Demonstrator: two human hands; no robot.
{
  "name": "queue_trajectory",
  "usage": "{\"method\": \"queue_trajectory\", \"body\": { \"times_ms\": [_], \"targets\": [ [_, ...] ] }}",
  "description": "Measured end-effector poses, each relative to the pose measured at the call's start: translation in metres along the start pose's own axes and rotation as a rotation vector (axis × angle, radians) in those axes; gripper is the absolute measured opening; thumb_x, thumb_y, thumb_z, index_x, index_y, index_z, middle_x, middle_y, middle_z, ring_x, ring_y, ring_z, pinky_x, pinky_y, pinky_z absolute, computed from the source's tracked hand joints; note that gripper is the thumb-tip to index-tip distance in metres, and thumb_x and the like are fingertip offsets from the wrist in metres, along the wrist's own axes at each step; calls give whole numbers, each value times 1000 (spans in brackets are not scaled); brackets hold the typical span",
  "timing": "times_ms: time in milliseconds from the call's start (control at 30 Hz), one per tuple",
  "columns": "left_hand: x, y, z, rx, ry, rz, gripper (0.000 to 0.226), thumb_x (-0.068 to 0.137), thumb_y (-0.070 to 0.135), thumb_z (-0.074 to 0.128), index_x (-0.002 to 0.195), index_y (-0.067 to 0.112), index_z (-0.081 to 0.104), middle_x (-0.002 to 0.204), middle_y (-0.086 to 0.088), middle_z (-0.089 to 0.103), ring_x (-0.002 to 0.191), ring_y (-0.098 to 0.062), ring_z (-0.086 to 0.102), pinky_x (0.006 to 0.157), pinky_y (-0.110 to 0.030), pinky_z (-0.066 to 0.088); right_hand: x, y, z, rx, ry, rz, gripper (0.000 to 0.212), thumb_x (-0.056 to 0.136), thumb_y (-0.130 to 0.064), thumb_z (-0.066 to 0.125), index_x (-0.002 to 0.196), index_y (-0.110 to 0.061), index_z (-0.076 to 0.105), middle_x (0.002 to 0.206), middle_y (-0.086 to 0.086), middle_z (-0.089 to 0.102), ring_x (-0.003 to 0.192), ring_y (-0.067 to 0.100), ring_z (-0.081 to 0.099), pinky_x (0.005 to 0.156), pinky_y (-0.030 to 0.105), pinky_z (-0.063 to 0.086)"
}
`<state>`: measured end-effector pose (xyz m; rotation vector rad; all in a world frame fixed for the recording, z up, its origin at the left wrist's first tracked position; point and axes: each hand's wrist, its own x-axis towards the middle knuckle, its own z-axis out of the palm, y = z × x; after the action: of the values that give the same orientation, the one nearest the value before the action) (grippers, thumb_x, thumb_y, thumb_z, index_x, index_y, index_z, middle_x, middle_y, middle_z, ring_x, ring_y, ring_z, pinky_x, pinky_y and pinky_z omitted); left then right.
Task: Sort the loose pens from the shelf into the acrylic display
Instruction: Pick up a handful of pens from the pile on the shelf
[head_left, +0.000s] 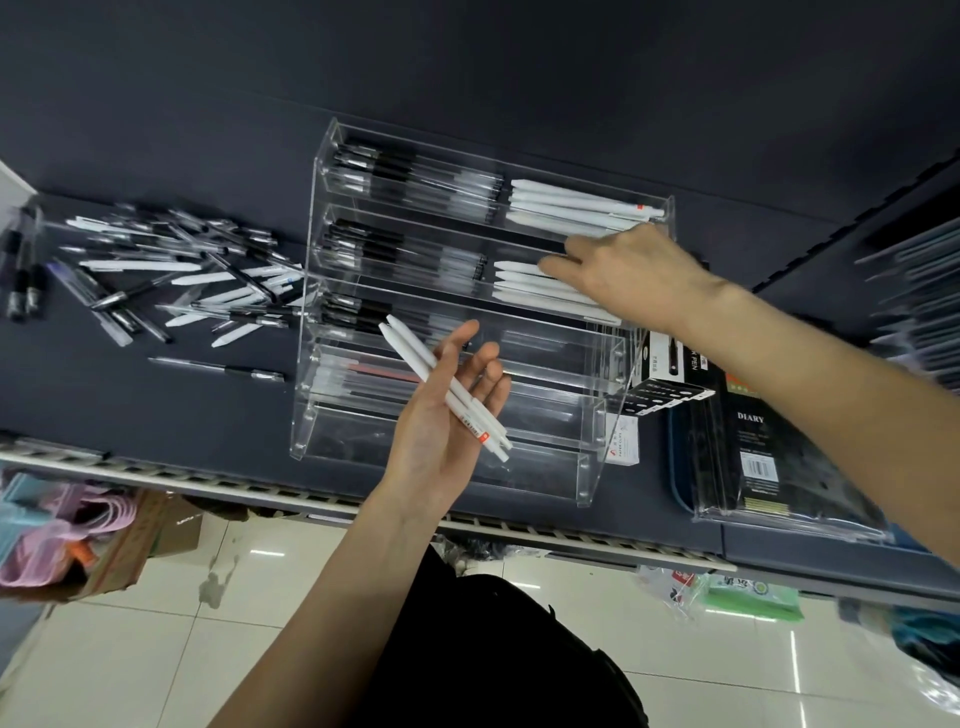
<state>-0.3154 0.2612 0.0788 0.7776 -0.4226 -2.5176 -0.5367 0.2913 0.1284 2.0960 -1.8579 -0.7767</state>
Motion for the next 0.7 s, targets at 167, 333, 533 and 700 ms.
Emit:
{"method": "queue_trajectory", "body": {
  "times_ms": [167, 333, 533, 700],
  "targets": [
    [-1, 2, 0, 14, -1, 1, 24, 102, 21, 39, 105, 18, 63, 82, 3, 67, 72, -6, 63, 79, -22, 55, 29, -18, -6, 57, 13, 27, 66, 95, 2, 34, 150, -27, 14, 95, 5, 59, 61, 22, 47, 48, 29, 27],
    [-5, 4, -4, -4, 3, 5, 22, 100, 22, 42, 106, 18, 63, 82, 3, 66, 72, -6, 63, 81, -21, 55, 38, -14, -6, 139, -26, 59, 49, 93, 1, 40, 134, -26, 37, 82, 4, 63, 68, 29, 56, 53, 31, 31],
    [-6, 4, -7, -17, 2, -1, 22, 98, 22, 43, 105, 18, 64, 82, 2, 66, 73, -7, 63, 80, -21, 55, 44, -9, -16, 193, -112, 31, 65, 90, 3, 35, 144, -31, 28, 59, 0, 39, 52, 18, 34, 48, 30, 23],
    [-6, 5, -10, -10, 3, 2, 23, 99, 22, 42, 105, 18, 64, 82, 2, 66, 74, -7, 63, 80, -21, 55, 40, -4, -12, 343, -86, 61, 50, 95, -9, 39, 139, -32, 35, 88, 8, 65, 79, 31, 56, 66, 35, 41]
  ]
}}
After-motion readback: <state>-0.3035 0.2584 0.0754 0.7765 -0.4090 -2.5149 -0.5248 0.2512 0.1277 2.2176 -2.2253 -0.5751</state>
